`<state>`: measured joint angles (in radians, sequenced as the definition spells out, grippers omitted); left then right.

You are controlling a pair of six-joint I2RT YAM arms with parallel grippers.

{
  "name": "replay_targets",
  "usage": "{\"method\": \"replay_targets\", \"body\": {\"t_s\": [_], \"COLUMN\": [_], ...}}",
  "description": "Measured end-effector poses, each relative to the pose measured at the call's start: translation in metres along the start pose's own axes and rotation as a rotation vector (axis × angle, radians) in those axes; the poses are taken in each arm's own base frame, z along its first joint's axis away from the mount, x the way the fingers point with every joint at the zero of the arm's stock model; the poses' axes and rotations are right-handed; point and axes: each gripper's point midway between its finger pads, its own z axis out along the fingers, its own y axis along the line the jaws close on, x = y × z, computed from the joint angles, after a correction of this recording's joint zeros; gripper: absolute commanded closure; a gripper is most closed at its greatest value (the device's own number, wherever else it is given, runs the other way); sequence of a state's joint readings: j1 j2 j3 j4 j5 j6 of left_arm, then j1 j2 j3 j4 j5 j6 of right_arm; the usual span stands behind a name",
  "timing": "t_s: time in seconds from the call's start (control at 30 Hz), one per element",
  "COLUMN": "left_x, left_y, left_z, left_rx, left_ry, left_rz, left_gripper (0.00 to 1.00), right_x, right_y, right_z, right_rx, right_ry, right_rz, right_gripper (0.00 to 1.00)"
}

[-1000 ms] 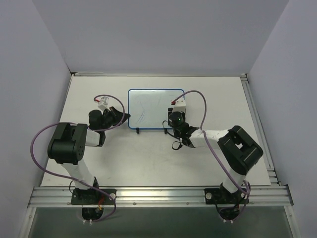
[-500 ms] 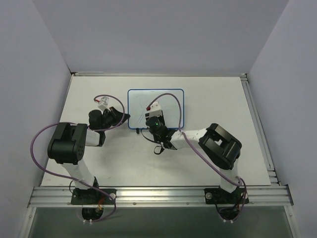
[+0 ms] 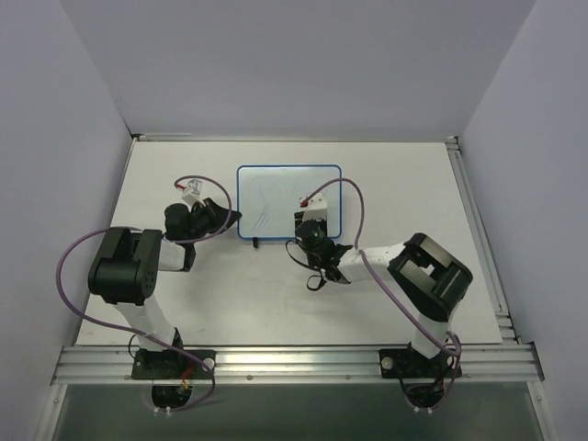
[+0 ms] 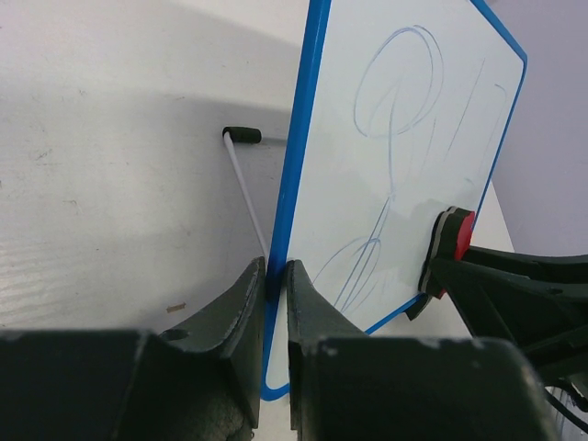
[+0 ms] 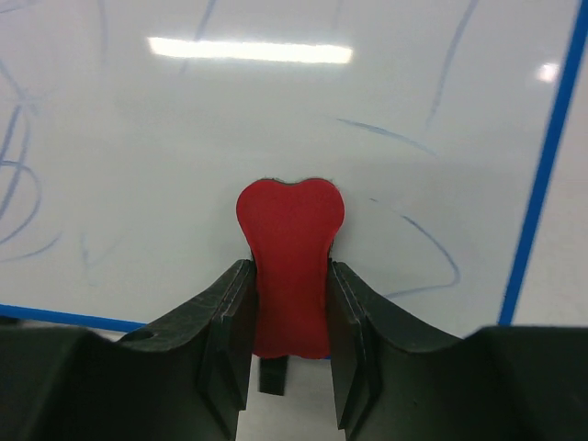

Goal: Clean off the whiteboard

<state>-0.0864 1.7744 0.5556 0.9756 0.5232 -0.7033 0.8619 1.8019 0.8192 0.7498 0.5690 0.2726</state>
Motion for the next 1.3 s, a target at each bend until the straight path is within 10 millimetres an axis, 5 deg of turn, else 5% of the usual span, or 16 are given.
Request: {"method": "replay_targets", "body": {"t_s": [0.3, 0.57, 0.7, 1.03, 1.3], "left_x": [0.000, 0.000, 0.000, 0.000, 0.000], "left_y": [0.000, 0.000, 0.000, 0.000, 0.000], "left_z": [0.000, 0.000, 0.000, 0.000, 0.000], "left_rx": [0.001, 0.001, 0.002, 0.000, -0.001], "left_ry": [0.000, 0.000, -0.001, 0.000, -0.001], "left_rz": [0.000, 0.000, 0.001, 0.001, 0.001], "left_gripper": [0.98, 0.98, 0.98, 0.98, 0.98], "right_x": [0.009, 0.009, 0.003, -0.008, -0.006], "right_y": [-0.059, -0.064, -0.049, 0.032, 0.031], "right_z": [-0.012, -0.011, -0.005, 0.009, 0.009], "right_rx": [0.109, 0.125, 0.137, 0.022, 0.013], "right_ry": [0.012, 0.012, 0.001, -0.025, -0.023], "right_rz": [0.056, 0.052, 0.019, -0.039, -0.031], "right_gripper": [0.98, 0.98, 0.98, 0.98, 0.98]}}
